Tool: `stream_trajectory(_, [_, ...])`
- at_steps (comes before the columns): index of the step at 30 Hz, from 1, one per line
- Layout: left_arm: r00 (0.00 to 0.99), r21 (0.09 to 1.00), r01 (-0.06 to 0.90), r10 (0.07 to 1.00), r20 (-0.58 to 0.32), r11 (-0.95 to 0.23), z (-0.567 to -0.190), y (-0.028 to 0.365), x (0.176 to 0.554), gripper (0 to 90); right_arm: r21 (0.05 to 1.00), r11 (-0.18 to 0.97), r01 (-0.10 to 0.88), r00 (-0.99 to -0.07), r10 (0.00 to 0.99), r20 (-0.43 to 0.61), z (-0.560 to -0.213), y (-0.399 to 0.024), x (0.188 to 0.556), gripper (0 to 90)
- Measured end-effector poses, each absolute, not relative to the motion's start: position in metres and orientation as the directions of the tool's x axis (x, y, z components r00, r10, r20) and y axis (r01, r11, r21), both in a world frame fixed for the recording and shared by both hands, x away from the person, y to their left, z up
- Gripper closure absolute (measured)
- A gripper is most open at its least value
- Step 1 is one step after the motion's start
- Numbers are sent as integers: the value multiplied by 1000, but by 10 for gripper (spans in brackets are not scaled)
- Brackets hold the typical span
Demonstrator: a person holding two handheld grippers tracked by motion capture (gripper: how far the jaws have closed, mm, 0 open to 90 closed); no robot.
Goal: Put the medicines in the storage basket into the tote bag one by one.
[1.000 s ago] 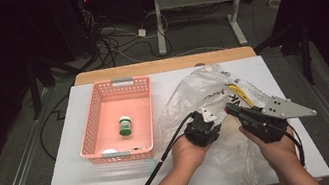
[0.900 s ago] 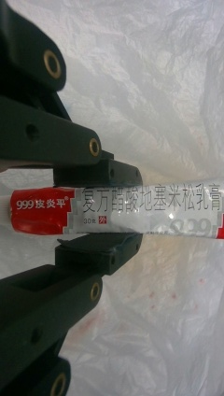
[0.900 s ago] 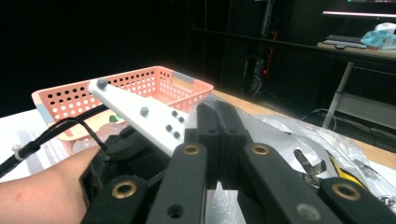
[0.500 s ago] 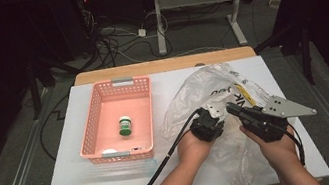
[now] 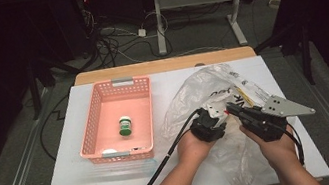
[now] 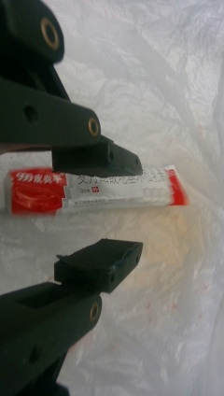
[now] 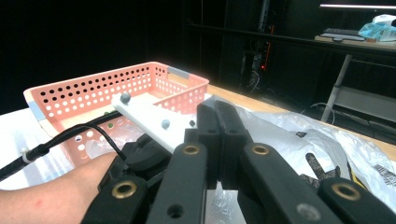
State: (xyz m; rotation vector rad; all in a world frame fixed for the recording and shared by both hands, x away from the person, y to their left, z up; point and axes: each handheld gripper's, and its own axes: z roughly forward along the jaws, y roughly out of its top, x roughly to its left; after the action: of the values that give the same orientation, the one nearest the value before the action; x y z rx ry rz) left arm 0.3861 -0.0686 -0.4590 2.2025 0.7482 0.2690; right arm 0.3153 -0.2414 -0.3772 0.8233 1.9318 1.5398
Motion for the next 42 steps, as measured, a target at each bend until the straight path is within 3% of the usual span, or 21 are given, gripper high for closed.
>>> stream_trajectory(10, [850, 791, 401, 510, -132, -463, -453, -43, 359, 449, 977, 164, 135, -672, 740, -31, -377, -243, 314, 900])
stream_trajectory(16, [860, 806, 400, 483, -165, -436, -451, -26, 341, 314, 977, 169, 129, -674, 738, -39, -376, -242, 313, 900])
stream_trajectory(18, [856, 807, 403, 490, -166, -431, -450, -21, 334, 225, 977, 172, 129, -674, 738, -41, -376, -242, 312, 900])
stream_trajectory(25, [871, 805, 384, 467, -153, -452, -448, -2, 316, 140, 976, 175, 130, -672, 740, -43, -377, -242, 312, 900])
stream_trajectory(30, [863, 797, 401, 478, -163, -453, -446, 10, 308, 0, 975, 177, 135, -671, 740, -41, -377, -242, 312, 900])
stream_trajectory(42, [857, 816, 388, 493, -150, -427, -444, 28, 302, 0, 975, 180, 132, -669, 742, -46, -377, -241, 311, 900])
